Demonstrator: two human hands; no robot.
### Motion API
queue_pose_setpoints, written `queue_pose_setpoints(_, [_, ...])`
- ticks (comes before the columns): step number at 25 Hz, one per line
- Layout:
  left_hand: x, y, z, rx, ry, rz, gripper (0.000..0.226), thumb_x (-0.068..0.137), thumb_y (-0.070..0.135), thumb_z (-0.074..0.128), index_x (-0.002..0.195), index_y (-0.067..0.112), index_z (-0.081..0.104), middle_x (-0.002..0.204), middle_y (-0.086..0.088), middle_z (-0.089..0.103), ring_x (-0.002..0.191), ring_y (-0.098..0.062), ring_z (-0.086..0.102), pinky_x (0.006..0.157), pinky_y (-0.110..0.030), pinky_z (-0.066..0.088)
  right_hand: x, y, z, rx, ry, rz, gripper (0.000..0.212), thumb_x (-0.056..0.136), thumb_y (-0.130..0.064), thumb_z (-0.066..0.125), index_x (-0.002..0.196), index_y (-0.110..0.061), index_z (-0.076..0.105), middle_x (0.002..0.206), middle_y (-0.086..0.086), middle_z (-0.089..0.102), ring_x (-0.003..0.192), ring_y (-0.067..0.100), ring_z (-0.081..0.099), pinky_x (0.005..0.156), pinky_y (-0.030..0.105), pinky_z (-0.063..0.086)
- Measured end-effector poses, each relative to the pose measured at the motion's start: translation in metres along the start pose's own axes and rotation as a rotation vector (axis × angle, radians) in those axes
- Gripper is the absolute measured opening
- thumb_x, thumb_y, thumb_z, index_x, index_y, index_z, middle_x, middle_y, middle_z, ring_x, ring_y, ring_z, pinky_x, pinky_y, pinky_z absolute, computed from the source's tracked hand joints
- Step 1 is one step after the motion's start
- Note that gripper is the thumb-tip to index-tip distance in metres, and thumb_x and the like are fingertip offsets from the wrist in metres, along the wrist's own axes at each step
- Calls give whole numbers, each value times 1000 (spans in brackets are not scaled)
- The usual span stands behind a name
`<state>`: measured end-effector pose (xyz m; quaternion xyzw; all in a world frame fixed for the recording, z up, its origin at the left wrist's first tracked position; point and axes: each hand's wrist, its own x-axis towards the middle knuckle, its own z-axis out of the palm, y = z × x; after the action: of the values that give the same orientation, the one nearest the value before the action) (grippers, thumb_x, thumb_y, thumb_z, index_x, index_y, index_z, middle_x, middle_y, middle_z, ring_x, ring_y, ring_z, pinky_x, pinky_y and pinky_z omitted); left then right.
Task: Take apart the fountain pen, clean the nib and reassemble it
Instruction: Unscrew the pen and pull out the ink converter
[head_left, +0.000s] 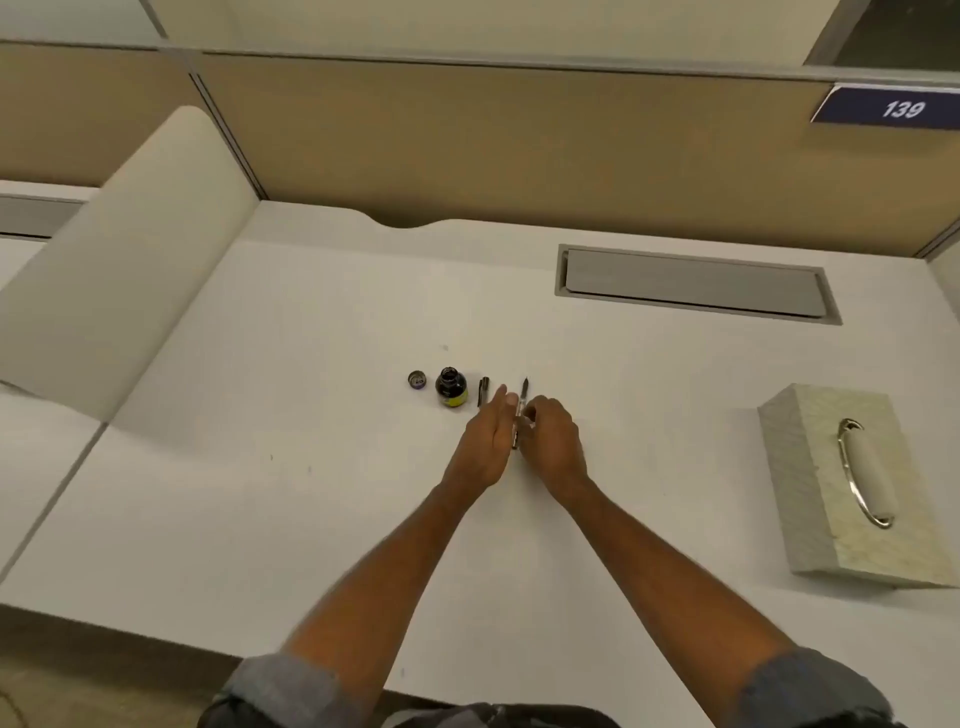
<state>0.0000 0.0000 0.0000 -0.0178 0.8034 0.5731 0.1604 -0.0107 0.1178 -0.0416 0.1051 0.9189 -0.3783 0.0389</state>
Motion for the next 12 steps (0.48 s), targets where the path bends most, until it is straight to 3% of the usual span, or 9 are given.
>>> queue_pose_setpoints(2, [8, 2, 0, -53, 45, -64, 25, 107, 48, 30, 89, 48, 47, 87, 24, 55, 83, 17, 54, 83, -13, 37, 5, -3, 2, 6, 21, 69, 16, 98, -23, 64, 107, -11, 60, 105, 5, 65, 94, 25, 63, 78, 39, 52])
queue_pose_setpoints(6, [21, -12, -3, -85, 49, -110, 30, 107, 47, 33, 92, 35, 56, 91, 21, 60, 90, 0, 58, 81, -9, 40, 8, -4, 4, -42, 14, 129, 23, 95, -16, 65, 115, -11, 56, 107, 9, 68, 97, 28, 66, 79, 39, 55])
queue_pose_setpoints(9, [30, -21, -3, -79, 46, -64, 30, 107, 39, 40, 104, 21, 64, 106, 4, 63, 101, -11, 58, 93, -23, 43, 10, -2, -2, 39, 12, 183, 26, 94, -16, 65, 119, -11, 59, 104, 9, 73, 96, 27, 69, 78, 31, 51])
queue_pose_setpoints(12, [37, -22, -3, -166, 55, -82, 35, 104, 41, 47, 93, 12, 64, 94, -1, 65, 97, -20, 65, 90, -35, 47, 6, -3, -14, 130, -5, 123, 25, 98, -15, 65, 122, -8, 68, 109, 9, 74, 101, 27, 70, 90, 38, 55])
